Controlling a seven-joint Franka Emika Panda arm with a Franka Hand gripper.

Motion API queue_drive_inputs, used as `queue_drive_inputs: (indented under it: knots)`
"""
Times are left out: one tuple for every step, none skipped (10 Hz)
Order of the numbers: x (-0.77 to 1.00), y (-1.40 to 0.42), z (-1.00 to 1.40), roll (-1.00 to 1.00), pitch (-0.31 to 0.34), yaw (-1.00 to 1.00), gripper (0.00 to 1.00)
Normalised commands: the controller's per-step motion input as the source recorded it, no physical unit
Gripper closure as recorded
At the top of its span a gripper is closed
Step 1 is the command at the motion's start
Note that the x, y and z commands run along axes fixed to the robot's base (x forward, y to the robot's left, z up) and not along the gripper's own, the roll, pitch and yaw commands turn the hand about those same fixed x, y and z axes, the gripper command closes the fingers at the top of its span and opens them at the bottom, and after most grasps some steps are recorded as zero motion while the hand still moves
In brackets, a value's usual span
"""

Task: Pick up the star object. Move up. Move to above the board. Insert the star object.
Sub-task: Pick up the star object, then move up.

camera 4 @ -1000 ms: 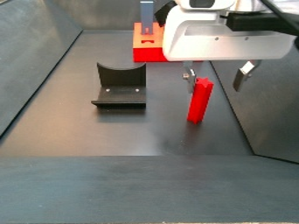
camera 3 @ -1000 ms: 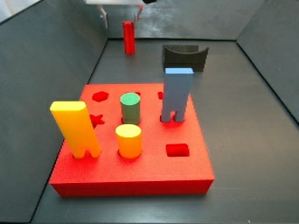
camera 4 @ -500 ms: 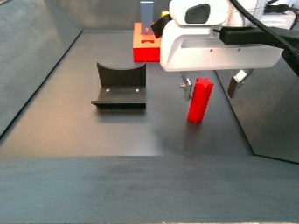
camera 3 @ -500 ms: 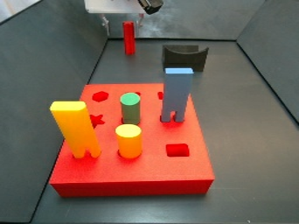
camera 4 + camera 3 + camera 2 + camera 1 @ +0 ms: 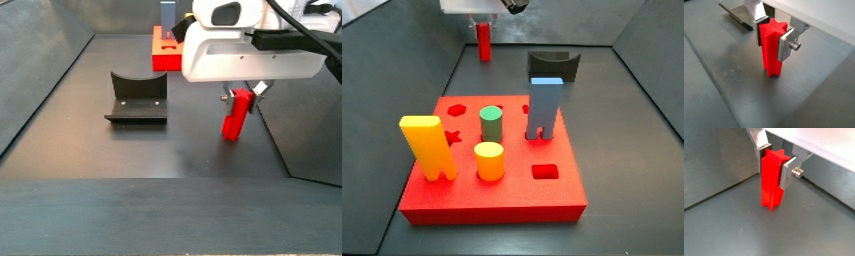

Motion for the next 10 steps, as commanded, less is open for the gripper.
queue_drive_inputs:
  knots:
    - [0.00, 0.00, 0.00, 0.00, 0.000, 0.00, 1.00]
    - [0.00, 0.00, 0.00, 0.00, 0.000, 0.00, 1.00]
    - [0.00, 0.00, 0.00, 0.00, 0.000, 0.00, 1.00]
    - [0.00, 0.00, 0.00, 0.00, 0.000, 0.00, 1.00]
    - [0.00, 0.00, 0.00, 0.00, 0.000, 0.00, 1.00]
    - [0.00, 0.00, 0.00, 0.00, 0.000, 0.00, 1.00]
    - [0.00, 0.00, 0.00, 0.00, 0.000, 0.00, 1.00]
    - [0.00, 0.00, 0.83, 0.00, 0.000, 0.00, 1.00]
    - [-0.07, -0.07, 0.84, -0.02, 0.015, -0.03, 1.00]
    - [-0.10, -0.06, 0.72, -0.01, 0.038, -0.04, 1.00]
